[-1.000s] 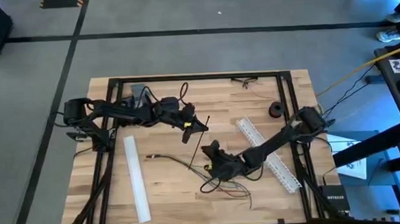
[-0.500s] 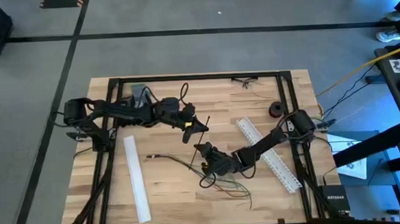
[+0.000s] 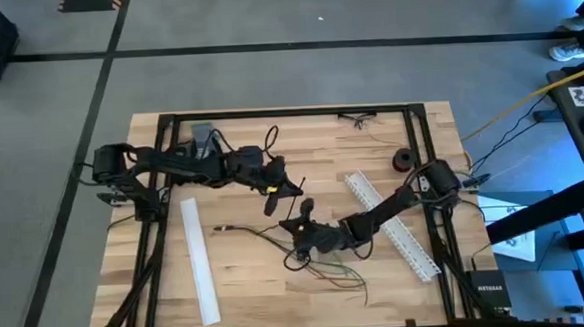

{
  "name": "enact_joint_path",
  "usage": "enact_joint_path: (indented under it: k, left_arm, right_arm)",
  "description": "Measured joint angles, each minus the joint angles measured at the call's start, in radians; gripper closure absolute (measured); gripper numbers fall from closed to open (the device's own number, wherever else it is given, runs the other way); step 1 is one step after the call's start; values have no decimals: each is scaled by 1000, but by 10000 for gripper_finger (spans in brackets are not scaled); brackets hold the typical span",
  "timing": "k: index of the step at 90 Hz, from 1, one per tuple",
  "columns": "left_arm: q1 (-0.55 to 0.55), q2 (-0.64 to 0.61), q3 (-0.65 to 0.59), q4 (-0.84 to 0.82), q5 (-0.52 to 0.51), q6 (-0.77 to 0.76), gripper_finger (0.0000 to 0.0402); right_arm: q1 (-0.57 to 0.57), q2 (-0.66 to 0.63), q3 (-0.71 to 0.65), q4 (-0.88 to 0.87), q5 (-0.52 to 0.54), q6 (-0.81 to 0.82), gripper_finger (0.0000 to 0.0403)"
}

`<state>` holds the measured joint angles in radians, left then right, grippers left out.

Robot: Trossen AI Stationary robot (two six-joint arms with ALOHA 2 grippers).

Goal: Ziptie cables
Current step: Prepare the black ziptie

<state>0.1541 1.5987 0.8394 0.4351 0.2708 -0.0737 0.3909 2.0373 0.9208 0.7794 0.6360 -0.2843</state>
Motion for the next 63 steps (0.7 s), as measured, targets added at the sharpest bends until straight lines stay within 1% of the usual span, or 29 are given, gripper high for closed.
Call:
enact_joint_path:
  k: [9, 18, 27, 37, 44, 54, 63]
  left_arm:
    - [-2, -6, 0, 0, -82, 124, 401]
    - [-2, -6, 0, 20, -123, 212, 401]
    - [-2, -7, 0, 46, -164, 268, 401]
    - [1, -8, 2, 84, -182, 304, 401]
    - [-4, -9, 3, 86, -199, 336, 401]
    - [-17, -9, 3, 82, -223, 376, 401]
    - [-33, -9, 3, 81, -235, 416, 401]
  right_arm:
    - [4, 0, -79, 181, -4, 108, 401]
    - [4, 0, -175, 380, -8, 204, 401]
    - [5, 1, -265, 544, -20, 293, 402]
    - [5, 2, -334, 728, -25, 367, 402]
    - [5, 2, -351, 789, -30, 460, 402]
    - [-8, 3, -339, 780, -66, 610, 402]
    - [-7, 3, -308, 760, -79, 672, 403]
